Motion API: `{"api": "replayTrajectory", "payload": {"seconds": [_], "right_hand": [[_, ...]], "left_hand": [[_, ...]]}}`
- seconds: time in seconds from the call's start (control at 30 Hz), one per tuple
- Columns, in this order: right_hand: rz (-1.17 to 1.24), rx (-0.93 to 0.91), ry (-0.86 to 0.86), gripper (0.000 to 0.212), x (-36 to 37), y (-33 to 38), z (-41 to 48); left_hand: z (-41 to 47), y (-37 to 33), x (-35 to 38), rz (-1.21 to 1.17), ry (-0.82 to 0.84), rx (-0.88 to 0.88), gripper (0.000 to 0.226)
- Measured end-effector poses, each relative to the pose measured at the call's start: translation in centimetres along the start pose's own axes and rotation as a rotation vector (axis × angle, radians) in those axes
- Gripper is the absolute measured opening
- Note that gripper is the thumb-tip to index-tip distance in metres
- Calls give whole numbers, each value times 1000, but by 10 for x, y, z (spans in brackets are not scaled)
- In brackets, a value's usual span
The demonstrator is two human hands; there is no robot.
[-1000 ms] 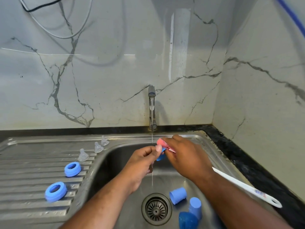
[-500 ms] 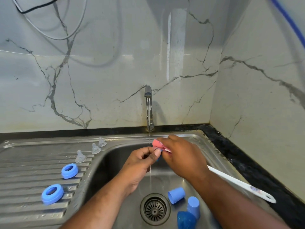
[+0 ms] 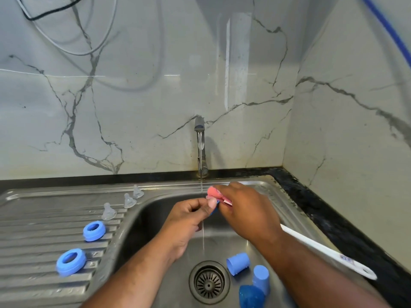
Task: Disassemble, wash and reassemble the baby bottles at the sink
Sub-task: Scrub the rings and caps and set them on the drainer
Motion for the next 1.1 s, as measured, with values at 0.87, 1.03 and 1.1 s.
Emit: {"api": "replayTrajectory", "payload": {"seconds": [0.87, 1.03, 1.1], "right_hand": [[106, 21, 53, 26, 16, -28, 2], [175, -103, 117, 27, 23, -12, 0], [267, 22, 202, 22, 30, -26, 1]], "left_hand": [[3, 1, -3, 130, 181, 26, 19], [0, 0, -1, 135, 225, 52, 20], [-3, -5, 3, 111, 261, 89, 23]]}}
Point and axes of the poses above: each hand's wrist, its own z-axis towards the middle knuckle, its own x-axis out of the palm, y = z × x, the point moved 9 cm from there along z, towards the middle knuckle, and after that the axes turned 9 degrees about -y, right-handed, at the moved point
